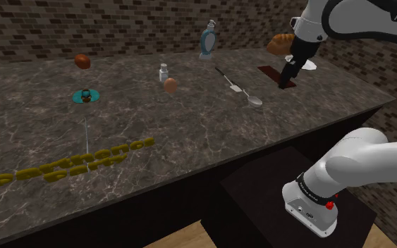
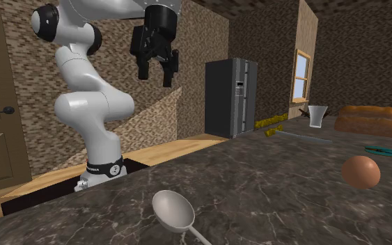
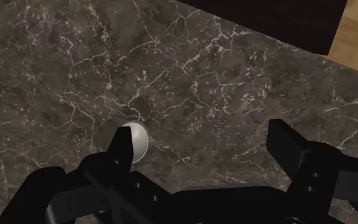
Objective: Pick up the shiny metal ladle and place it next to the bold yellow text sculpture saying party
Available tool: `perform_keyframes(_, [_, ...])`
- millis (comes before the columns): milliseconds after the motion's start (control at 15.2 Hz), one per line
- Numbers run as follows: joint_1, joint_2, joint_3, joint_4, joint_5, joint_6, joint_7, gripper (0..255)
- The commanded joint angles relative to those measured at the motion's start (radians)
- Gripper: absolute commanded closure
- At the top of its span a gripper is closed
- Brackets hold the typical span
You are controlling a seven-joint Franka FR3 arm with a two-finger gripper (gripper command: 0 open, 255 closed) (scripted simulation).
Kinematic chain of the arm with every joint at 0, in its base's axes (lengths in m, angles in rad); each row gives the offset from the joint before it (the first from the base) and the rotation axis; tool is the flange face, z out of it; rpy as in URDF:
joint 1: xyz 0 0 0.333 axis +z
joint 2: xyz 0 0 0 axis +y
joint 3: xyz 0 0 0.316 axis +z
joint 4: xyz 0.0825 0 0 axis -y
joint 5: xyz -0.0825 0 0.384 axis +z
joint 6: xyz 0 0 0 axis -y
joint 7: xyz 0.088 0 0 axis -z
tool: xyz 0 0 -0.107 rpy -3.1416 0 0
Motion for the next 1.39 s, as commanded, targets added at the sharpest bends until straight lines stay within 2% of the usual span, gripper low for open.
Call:
perform_keyframes(0, [0.0,0.0,0.0,0.0,0.0,0.0,0.0,0])
perform_keyframes(726, [-0.073,0.378,-0.117,0.067,0.05,0.311,0.043,0])
perform_keyframes(1320, [-0.109,0.718,-0.205,0.222,0.172,0.484,0.02,0])
